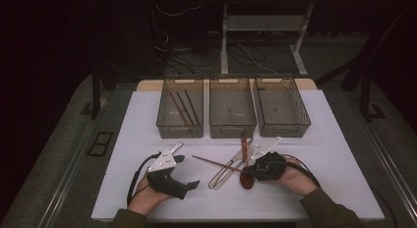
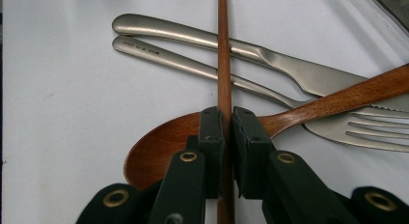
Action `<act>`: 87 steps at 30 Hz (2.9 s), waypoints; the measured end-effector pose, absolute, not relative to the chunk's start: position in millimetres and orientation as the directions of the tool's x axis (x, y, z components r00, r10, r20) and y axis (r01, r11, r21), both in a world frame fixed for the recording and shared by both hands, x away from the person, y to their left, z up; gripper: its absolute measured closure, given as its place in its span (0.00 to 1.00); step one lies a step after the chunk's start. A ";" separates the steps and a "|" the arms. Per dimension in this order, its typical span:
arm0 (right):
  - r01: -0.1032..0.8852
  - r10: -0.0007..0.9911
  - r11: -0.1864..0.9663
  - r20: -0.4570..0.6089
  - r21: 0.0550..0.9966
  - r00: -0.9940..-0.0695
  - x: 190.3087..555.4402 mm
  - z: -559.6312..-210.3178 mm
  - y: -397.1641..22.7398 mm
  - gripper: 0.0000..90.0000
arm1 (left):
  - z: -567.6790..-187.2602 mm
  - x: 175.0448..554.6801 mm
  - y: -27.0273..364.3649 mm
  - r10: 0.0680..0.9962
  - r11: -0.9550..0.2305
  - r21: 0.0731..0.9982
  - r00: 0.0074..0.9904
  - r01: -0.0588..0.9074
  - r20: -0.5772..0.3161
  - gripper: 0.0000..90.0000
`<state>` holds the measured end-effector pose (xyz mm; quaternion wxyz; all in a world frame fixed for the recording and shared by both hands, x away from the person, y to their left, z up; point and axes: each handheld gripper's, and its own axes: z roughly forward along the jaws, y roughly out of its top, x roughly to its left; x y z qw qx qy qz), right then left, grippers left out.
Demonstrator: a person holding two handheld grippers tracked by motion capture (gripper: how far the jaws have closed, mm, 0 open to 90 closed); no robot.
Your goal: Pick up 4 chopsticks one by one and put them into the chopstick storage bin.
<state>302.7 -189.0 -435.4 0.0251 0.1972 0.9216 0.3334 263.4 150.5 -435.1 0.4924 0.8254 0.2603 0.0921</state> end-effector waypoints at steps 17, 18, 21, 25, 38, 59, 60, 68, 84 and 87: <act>0.367 0.401 0.664 0.105 0.652 -0.910 303.7 -428.4 -195.0 0.92 | -434.9 263.5 150.7 0.520 -0.379 0.861 0.848 0.338 -0.104 0.00; 0.366 0.402 0.660 0.104 0.656 -0.910 304.2 -427.7 -196.1 0.92 | -434.9 263.5 150.7 0.520 -0.380 0.861 0.848 0.338 -0.104 0.00; 0.387 0.413 0.635 0.130 0.668 -0.901 303.9 -424.9 -198.6 0.92 | -434.8 263.5 150.8 0.520 -0.379 0.861 0.848 0.338 -0.104 0.00; 0.391 0.420 0.617 0.135 0.683 -0.898 304.4 -421.4 -202.8 0.92 | -434.8 263.5 150.8 0.520 -0.379 0.861 0.848 0.338 -0.104 0.00; 0.397 0.442 0.555 0.145 0.731 -0.885 309.6 -407.4 -214.1 0.92 | -435.2 264.5 152.1 0.521 -0.375 0.863 0.847 0.338 -0.105 0.00; 0.433 0.520 0.478 0.151 0.764 -0.841 328.0 -386.2 -204.4 0.92 | -435.7 264.0 150.5 0.523 -0.371 0.864 0.845 0.341 -0.109 0.00; 0.434 0.522 0.475 0.152 0.766 -0.839 329.4 -385.6 -203.7 0.92 | -435.6 263.9 150.5 0.523 -0.370 0.864 0.845 0.342 -0.110 0.00; 0.436 0.539 0.447 0.154 0.781 -0.828 336.8 -376.1 -193.6 0.92 | -435.4 263.8 150.4 0.523 -0.370 0.864 0.845 0.341 -0.109 0.00; 0.459 0.581 0.405 0.165 0.791 -0.797 356.6 -370.4 -163.8 0.92 | -433.8 263.6 153.1 0.523 -0.360 0.869 0.845 0.339 -0.113 0.00; 0.464 0.587 0.400 0.168 0.790 -0.792 359.5 -372.3 -156.0 0.92 | -433.6 263.9 153.9 0.524 -0.360 0.869 0.844 0.341 -0.114 0.00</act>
